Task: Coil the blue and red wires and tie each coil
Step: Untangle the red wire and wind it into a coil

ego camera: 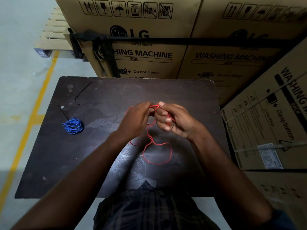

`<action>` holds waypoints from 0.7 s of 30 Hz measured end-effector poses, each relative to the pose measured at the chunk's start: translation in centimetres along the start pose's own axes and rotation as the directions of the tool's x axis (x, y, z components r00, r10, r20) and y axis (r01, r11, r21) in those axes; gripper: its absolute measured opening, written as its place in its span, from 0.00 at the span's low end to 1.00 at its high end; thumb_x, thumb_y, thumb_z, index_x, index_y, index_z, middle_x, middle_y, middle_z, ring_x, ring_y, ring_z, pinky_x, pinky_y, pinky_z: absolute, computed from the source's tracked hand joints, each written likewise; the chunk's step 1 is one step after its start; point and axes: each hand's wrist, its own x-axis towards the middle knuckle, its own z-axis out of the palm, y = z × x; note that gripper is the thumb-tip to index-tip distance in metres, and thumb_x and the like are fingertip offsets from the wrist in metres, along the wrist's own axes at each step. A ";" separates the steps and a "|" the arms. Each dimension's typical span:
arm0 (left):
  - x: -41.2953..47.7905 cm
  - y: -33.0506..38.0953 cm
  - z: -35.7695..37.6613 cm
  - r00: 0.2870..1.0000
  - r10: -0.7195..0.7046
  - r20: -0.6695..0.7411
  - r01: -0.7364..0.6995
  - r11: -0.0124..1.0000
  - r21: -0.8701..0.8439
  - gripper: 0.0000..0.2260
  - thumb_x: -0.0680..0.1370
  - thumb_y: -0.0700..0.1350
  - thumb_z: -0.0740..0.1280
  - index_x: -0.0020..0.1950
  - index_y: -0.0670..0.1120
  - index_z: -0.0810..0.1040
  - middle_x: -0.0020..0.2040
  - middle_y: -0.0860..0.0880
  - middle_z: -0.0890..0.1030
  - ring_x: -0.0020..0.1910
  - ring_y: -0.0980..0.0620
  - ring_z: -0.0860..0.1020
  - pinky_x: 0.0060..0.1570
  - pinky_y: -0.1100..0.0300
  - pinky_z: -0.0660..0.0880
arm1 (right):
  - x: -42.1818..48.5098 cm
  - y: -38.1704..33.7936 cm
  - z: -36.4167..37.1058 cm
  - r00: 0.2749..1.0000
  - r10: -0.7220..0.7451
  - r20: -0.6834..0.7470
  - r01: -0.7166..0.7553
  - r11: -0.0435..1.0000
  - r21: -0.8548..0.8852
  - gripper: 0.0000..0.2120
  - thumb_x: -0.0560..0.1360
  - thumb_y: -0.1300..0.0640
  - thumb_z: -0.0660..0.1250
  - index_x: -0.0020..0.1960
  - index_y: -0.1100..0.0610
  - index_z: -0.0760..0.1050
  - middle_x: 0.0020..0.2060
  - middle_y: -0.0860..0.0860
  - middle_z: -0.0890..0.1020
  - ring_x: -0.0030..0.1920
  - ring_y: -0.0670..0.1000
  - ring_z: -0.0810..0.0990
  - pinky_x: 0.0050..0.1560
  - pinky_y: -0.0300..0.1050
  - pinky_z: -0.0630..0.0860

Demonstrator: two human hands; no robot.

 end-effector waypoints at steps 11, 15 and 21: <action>1.0 1.9 0.5 0.970 -0.243 -0.012 0.197 0.813 -0.548 0.12 0.83 0.41 0.55 0.53 0.52 0.77 0.46 0.64 0.83 0.48 0.61 0.82 0.51 0.67 0.75 | 0.0 -1.1 0.0 0.988 -0.152 0.012 0.137 0.918 0.371 0.19 0.81 0.54 0.51 0.32 0.54 0.68 0.22 0.47 0.68 0.22 0.46 0.67 0.25 0.37 0.65; 1.3 1.0 0.9 0.920 -0.386 0.060 0.329 0.682 -0.653 0.14 0.84 0.40 0.54 0.50 0.47 0.79 0.42 0.60 0.85 0.44 0.63 0.81 0.49 0.69 0.75 | -0.1 -1.0 0.2 0.986 -0.167 -0.027 0.164 0.904 0.396 0.19 0.81 0.54 0.51 0.32 0.54 0.67 0.22 0.47 0.67 0.22 0.46 0.67 0.24 0.36 0.63; 1.1 -1.0 2.0 0.862 -0.497 0.101 0.421 0.591 -0.688 0.14 0.85 0.42 0.55 0.46 0.45 0.79 0.43 0.55 0.86 0.45 0.57 0.83 0.48 0.64 0.78 | -0.1 -0.8 0.3 0.980 -0.188 -0.069 0.200 0.898 0.392 0.20 0.81 0.54 0.49 0.32 0.53 0.67 0.22 0.46 0.67 0.21 0.45 0.66 0.23 0.37 0.62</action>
